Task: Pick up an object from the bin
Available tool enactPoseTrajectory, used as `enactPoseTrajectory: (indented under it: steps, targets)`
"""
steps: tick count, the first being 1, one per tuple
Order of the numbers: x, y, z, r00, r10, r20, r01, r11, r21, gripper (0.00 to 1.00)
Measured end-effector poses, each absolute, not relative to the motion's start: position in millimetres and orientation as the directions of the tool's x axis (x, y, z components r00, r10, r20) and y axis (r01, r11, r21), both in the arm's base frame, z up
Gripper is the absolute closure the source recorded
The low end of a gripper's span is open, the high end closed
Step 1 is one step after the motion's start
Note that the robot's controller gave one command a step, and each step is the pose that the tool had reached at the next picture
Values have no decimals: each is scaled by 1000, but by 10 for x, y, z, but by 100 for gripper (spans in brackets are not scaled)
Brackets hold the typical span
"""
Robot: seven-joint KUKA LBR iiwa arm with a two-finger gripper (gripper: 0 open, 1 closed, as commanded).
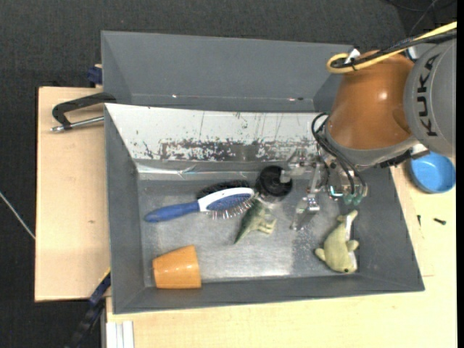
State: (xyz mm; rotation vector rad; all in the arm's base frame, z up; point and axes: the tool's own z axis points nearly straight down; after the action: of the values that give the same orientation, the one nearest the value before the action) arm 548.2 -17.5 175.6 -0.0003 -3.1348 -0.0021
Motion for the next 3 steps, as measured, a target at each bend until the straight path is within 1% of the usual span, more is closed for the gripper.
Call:
enactPoseTrajectory:
  steps: [1,2,3]
  targets:
    - [5997,265,753,-920,-392,12,-392,920,-4,0]
    - [5979,507,882,-884,-468,-11,-468,884,-10,0]
    - [5892,630,1028,-775,-631,-7,-631,775,-10,0]
